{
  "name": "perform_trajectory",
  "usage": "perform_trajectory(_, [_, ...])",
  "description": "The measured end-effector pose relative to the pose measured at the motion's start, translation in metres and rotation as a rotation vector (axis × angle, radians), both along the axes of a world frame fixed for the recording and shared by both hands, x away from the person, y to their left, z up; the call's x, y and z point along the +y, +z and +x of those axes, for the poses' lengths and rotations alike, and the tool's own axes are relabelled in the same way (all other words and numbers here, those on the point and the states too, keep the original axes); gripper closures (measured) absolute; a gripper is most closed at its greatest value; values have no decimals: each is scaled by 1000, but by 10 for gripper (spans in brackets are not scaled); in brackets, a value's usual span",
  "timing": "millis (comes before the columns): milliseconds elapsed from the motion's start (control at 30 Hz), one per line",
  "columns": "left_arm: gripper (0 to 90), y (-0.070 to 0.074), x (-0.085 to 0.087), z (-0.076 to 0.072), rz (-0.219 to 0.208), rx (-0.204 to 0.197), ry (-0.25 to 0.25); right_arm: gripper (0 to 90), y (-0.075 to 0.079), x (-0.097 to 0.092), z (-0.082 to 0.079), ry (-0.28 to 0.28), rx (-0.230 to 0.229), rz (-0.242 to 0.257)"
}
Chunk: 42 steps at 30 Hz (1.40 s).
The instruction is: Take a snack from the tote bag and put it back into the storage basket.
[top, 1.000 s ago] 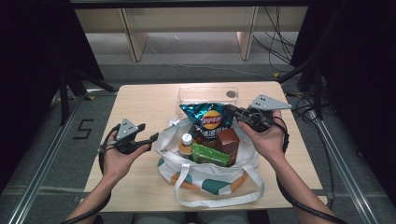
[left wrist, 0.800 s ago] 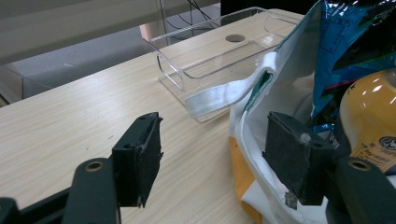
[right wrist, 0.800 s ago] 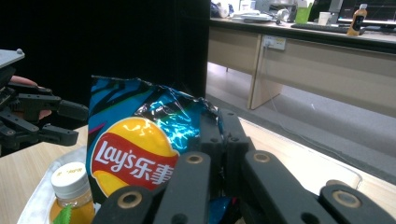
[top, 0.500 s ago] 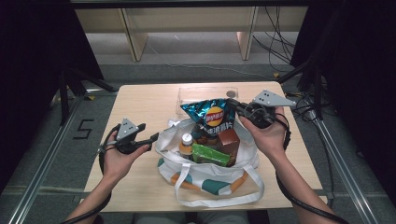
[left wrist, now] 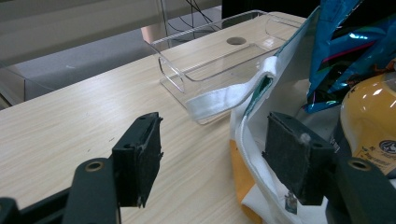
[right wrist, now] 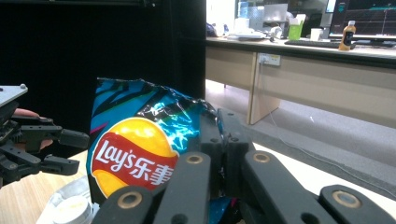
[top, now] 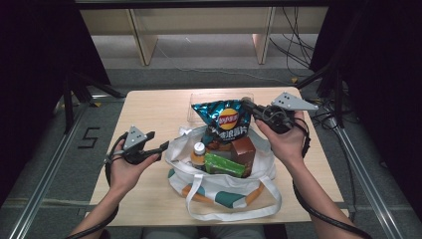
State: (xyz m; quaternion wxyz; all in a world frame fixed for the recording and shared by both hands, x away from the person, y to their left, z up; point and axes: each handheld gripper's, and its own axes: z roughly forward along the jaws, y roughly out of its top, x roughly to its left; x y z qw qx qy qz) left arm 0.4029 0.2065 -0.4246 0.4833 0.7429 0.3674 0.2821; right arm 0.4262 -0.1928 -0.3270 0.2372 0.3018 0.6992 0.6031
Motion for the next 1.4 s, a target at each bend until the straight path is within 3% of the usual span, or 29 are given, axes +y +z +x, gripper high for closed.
perform_trajectory(167, [354,0,1,0,4,0,2,900,3,0,1,-13,-29,4])
perform_trajectory(200, [355,0,1,0,4,0,2,900,4,0,-2,-14,9,21])
perform_trajectory(267, [355,0,1,0,2,-1,2,900,5,-1,0,-11,-17,19])
perform_trajectory(367, [355,0,1,0,1,-1,5,900,7,0,0,-11,-3,25])
perform_trajectory(467, [355,0,0,-1,-1,0,7,900,8,1,2,-10,-40,19])
perform_trajectory(567, [355,0,1,-1,0,1,8,900,10,3,1,-13,-24,30])
perform_trajectory(600, [355,0,1,-1,0,2,9,900,10,2,3,-13,-53,22])
perform_trajectory(633, [355,0,1,-1,1,1,8,900,11,3,1,-9,-13,34])
perform_trajectory(667, [355,0,1,-1,-2,-1,4,900,12,3,2,-17,-38,38])
perform_trajectory(833, [354,0,1,-1,2,2,7,900,16,2,2,-11,-35,31])
perform_trajectory(967, [355,0,1,-1,-4,-1,2,900,18,1,3,-19,-35,52])
perform_trajectory(1067, [355,0,1,0,-4,-5,-4,900,20,0,4,-22,-59,52])
perform_trajectory(1167, [354,0,1,-1,1,1,3,900,21,0,4,-14,-40,49])
perform_trajectory(1200, [355,0,1,-1,1,1,4,900,22,-1,5,-21,-59,44])
perform_trajectory(1267, [355,0,1,-1,0,0,4,900,23,0,4,-25,-46,67])
perform_trajectory(1367, [354,0,1,-1,0,1,5,900,25,0,6,-22,-62,59])
perform_trajectory(1400, [354,0,1,-1,1,1,5,900,26,0,4,-26,-45,71])
